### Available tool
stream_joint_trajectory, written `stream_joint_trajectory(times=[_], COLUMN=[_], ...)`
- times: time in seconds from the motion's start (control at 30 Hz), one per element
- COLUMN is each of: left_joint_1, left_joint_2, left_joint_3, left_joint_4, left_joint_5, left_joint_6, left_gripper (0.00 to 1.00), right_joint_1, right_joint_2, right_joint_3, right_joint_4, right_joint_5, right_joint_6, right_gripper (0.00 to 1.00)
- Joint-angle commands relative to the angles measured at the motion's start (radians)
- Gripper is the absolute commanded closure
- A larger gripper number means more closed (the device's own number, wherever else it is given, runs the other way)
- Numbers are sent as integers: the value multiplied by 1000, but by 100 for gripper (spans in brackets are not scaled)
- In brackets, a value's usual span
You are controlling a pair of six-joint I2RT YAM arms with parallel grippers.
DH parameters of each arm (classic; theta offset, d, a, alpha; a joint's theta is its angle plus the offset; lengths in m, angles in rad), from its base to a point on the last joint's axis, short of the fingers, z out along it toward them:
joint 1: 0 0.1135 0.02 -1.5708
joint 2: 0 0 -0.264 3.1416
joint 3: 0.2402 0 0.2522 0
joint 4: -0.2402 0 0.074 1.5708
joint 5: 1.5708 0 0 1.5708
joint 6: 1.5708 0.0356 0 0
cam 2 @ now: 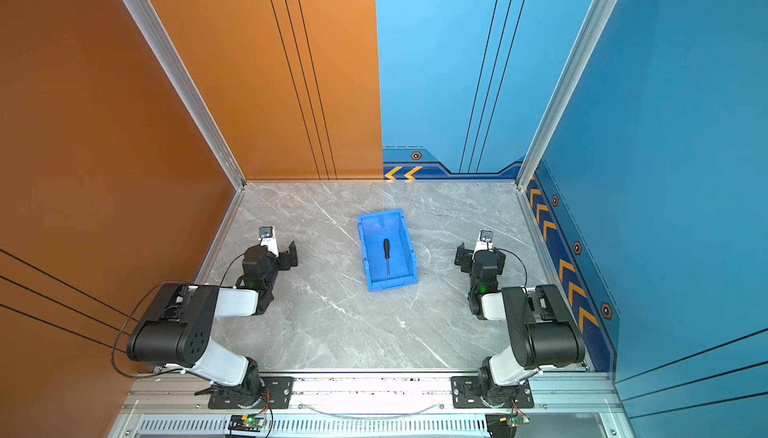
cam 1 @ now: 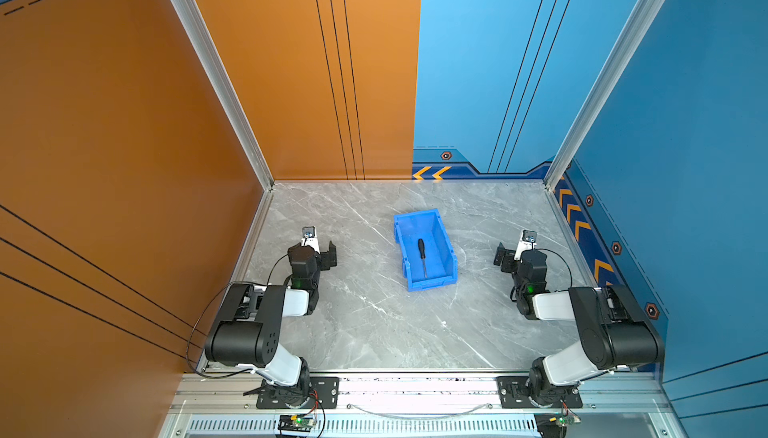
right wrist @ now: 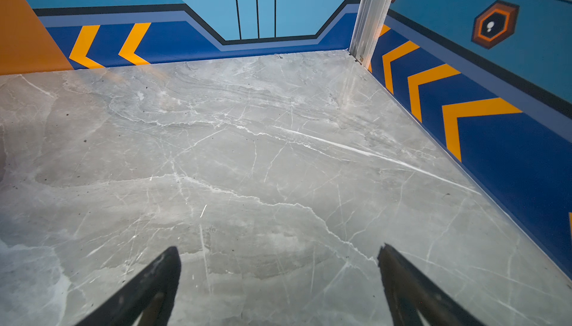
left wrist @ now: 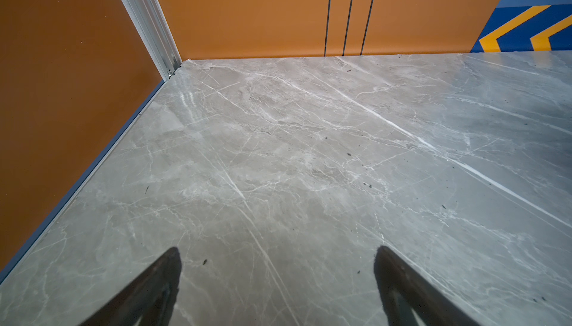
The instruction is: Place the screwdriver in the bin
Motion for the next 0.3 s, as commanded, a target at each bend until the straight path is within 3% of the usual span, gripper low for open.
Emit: stream_joint_trajectory(times=[0.0, 0.27], left_joint_1=[0, 0], left_joint_2=[11, 12], left_joint_3=[-11, -13], left_joint_4=[19, 19], left_joint_5=[-1, 0], left_joint_6=[17, 17], left_gripper=[2, 2], right_joint_1=[5, 5], right_joint_2=[8, 8], right_joint_3=[18, 18], right_joint_4=[13, 13], right_joint_5=[24, 24], right_joint_6=[-13, -13], right_gripper=[0, 0])
